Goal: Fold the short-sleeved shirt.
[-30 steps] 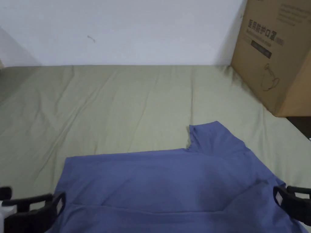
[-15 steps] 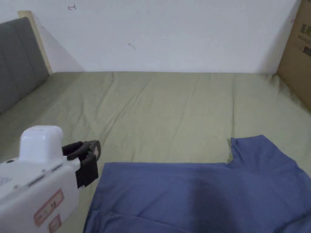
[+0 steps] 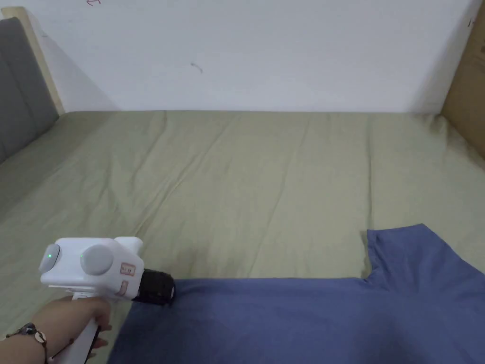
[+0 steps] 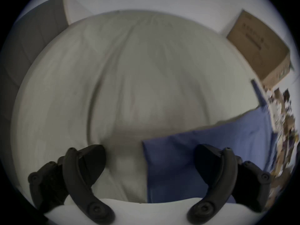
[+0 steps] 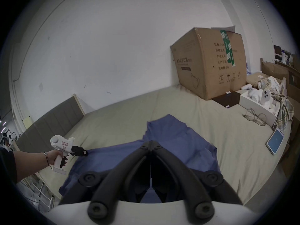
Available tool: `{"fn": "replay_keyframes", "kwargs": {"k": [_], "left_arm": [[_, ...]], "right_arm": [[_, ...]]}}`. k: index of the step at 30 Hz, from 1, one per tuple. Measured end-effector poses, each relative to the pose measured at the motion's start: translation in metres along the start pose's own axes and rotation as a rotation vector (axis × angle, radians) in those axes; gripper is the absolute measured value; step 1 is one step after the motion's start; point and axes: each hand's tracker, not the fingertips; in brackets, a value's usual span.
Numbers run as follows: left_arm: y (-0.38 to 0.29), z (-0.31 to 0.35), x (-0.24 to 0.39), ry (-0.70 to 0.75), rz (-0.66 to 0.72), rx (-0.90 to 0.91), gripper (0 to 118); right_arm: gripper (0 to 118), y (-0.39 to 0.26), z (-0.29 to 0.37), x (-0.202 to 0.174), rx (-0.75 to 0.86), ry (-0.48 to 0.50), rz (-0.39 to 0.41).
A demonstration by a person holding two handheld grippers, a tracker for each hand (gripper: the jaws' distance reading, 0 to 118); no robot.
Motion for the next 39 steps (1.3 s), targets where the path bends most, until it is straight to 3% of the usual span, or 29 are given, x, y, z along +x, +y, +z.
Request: {"fn": "replay_keyframes", "kwargs": {"k": [1, 4, 6, 8, 10, 11, 14, 18, 19, 20, 21, 22, 25, 30, 32, 33, 35, 38, 39], "left_arm": [[-0.004, -0.001, 0.006, 0.003, -0.057, 0.044, 117], [-0.013, 0.010, 0.022, 0.057, -0.059, 0.073, 112], [-0.022, 0.027, 0.034, 0.095, -0.157, 0.120, 103], [-0.027, 0.044, 0.040, 0.074, -0.186, 0.154, 71], [-0.034, 0.054, 0.055, 0.058, -0.251, 0.178, 10], [-0.039, 0.055, 0.064, 0.021, -0.280, 0.170, 4], [-0.040, 0.061, 0.073, 0.004, -0.273, 0.205, 4], [-0.045, 0.104, 0.074, -0.019, -0.172, 0.373, 4], [-0.047, 0.118, 0.074, -0.054, -0.166, 0.413, 4], [-0.051, 0.132, 0.075, -0.064, -0.167, 0.445, 4], [-0.054, 0.140, 0.076, -0.058, -0.184, 0.446, 4], [-0.057, 0.147, 0.078, -0.048, -0.200, 0.453, 4], [-0.070, 0.164, 0.089, -0.038, -0.208, 0.500, 4], [-0.072, 0.163, 0.084, -0.089, -0.146, 0.441, 4], [-0.071, 0.163, 0.080, -0.085, -0.141, 0.442, 4], [-0.069, 0.162, 0.078, -0.088, -0.136, 0.438, 4], [-0.069, 0.158, 0.074, -0.084, -0.118, 0.429, 4], [-0.069, 0.153, 0.069, -0.093, -0.084, 0.412, 4], [-0.070, 0.152, 0.066, -0.098, -0.073, 0.409, 4]], "right_arm": [[0, 0.000, 0.000, 0.001, -0.008, -0.007, 0.003], [0, -0.003, -0.007, 0.004, -0.024, -0.016, 0.003], [0, -0.005, -0.009, 0.002, -0.034, -0.009, 0.002], [0, -0.005, -0.017, 0.002, -0.040, 0.003, 0.009], [0, -0.002, -0.030, 0.005, -0.026, 0.053, 0.013], [0, 0.000, -0.043, 0.008, -0.012, 0.066, 0.016], [0, 0.023, -0.098, 0.023, -0.098, 0.097, -0.069], [2, 0.073, -0.187, 0.043, -0.262, 0.082, -0.027], [18, 0.084, -0.214, 0.049, -0.330, 0.066, -0.019], [55, 0.094, -0.242, 0.055, -0.429, 0.021, 0.010], [108, 0.100, -0.264, 0.060, -0.496, -0.022, 0.023], [118, 0.102, -0.288, 0.066, -0.571, -0.068, 0.048], [118, 0.100, -0.333, 0.073, -0.620, -0.162, 0.134], [116, 0.071, -0.384, 0.087, -0.800, -0.180, 0.108], [116, 0.054, -0.390, 0.079, -0.875, -0.193, 0.204], [115, 0.057, -0.389, 0.081, -0.828, -0.176, 0.271], [114, 0.063, -0.386, 0.081, -0.833, -0.169, 0.209], [95, 0.069, -0.368, 0.076, -0.774, -0.130, 0.251], [75, 0.069, -0.360, 0.073, -0.732, -0.124, 0.273]]}}
